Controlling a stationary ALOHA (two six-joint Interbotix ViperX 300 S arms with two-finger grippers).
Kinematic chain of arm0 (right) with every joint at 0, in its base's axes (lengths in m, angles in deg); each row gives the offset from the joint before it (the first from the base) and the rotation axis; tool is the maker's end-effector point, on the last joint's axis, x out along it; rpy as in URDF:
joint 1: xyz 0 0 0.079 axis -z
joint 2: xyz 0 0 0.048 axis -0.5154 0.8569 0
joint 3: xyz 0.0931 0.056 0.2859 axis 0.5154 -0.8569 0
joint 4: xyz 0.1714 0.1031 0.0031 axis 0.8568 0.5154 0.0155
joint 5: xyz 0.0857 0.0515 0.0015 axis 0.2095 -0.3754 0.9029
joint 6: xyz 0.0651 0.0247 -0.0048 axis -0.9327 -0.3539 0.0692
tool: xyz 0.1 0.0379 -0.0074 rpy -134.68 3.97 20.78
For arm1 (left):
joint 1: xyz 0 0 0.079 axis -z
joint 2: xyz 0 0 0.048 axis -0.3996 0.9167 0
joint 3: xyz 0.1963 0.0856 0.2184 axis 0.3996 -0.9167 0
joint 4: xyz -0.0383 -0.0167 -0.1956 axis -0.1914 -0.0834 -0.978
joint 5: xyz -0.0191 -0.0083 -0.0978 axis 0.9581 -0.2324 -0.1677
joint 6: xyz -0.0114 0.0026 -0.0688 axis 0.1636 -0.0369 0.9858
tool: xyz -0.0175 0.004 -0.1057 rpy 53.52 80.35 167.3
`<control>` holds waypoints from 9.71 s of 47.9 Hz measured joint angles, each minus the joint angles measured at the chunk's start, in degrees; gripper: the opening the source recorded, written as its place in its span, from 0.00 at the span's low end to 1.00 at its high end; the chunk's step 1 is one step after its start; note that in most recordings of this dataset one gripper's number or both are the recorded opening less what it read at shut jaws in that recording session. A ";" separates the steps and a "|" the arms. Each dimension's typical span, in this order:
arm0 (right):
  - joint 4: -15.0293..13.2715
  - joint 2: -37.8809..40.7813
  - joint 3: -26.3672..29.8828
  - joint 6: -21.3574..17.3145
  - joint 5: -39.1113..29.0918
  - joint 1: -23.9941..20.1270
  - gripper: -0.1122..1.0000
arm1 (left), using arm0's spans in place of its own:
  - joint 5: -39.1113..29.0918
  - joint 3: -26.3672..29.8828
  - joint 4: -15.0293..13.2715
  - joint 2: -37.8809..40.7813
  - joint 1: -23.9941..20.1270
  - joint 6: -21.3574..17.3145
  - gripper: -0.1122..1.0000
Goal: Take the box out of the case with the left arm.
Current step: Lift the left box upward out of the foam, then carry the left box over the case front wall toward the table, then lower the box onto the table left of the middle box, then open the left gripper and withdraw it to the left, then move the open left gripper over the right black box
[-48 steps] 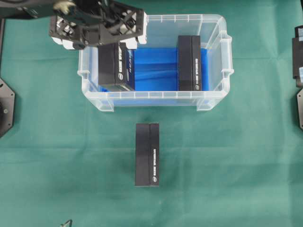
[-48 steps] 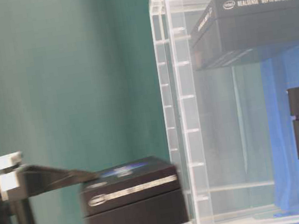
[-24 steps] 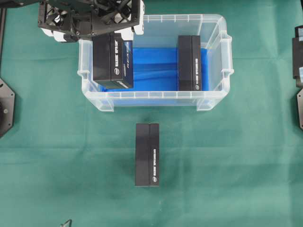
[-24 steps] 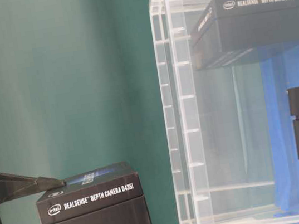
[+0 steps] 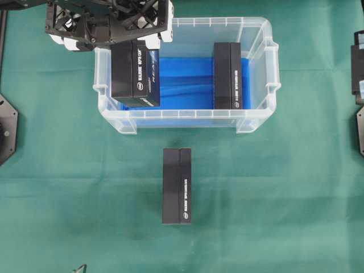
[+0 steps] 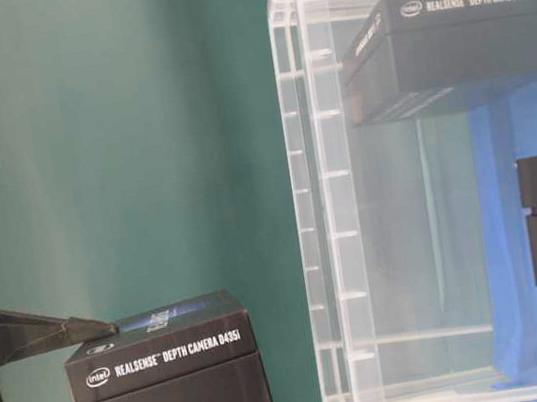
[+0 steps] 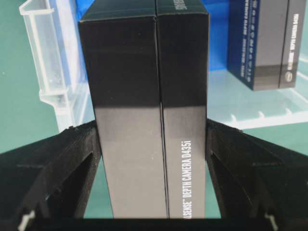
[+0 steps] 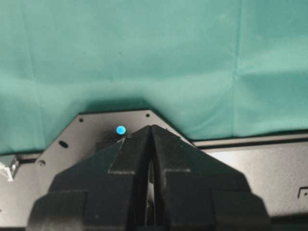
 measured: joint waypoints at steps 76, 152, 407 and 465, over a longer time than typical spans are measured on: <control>0.00 0.00 0.00 0.09 -0.09 0.00 0.12 | -0.62 -4.04 0.09 -1.67 12.39 12.39 0.67; 0.00 0.00 0.00 0.00 -0.09 0.00 0.12 | 9.40 -16.88 0.26 1.58 27.16 26.19 0.67; 0.00 0.09 -0.09 0.00 -0.09 0.00 0.12 | 7.47 -42.36 -0.44 -29.18 -3.16 -4.13 0.91; 0.00 0.09 -0.26 0.00 0.00 0.00 0.12 | 9.14 -27.25 -0.97 -14.33 -0.35 -3.69 0.91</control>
